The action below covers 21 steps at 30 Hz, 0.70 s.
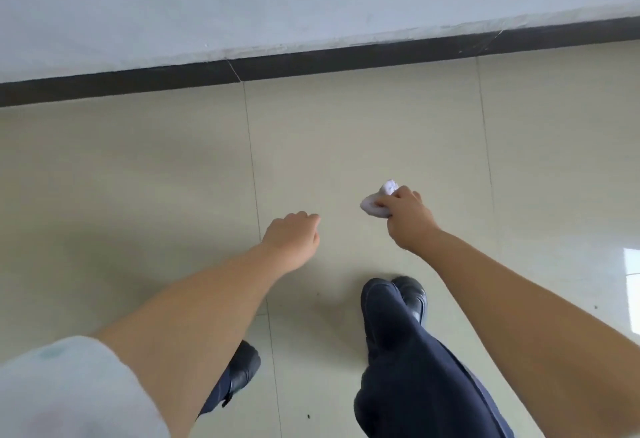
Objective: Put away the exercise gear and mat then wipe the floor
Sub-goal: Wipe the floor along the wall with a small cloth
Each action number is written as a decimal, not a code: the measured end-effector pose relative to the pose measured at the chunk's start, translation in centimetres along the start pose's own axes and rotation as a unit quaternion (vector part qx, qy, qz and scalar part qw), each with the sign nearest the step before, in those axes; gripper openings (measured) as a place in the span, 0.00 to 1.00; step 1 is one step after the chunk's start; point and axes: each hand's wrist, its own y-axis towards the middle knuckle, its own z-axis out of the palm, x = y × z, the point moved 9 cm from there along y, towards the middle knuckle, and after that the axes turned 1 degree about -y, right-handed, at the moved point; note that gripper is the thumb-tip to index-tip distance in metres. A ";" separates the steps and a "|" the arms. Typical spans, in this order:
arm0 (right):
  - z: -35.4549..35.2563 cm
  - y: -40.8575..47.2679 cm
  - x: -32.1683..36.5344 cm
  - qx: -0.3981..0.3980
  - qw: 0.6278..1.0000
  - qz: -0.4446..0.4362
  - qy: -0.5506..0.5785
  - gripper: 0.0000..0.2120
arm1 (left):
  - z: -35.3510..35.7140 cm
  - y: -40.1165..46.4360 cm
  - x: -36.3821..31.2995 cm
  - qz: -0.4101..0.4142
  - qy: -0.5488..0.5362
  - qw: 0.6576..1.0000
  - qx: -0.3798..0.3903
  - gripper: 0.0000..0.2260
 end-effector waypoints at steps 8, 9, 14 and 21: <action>-8.7 -15.8 7.4 -0.023 0.999 -0.022 -0.018 0.25 | -11.0 -15.8 -3.7 -0.019 0.004 1.000 -0.015 0.13; -10.0 -17.9 8.2 -0.024 0.999 -0.029 -0.027 0.25 | -12.6 -17.8 -4.3 -0.021 0.006 1.000 -0.020 0.13; -16.7 -25.7 11.9 -0.035 0.990 -0.089 -0.106 0.24 | -19.7 -26.2 -7.5 -0.023 0.044 0.995 -0.086 0.15; -24.0 -35.0 19.8 -0.069 0.943 -0.257 -0.200 0.25 | -23.3 -38.5 -8.7 -0.199 -0.042 0.961 -0.190 0.23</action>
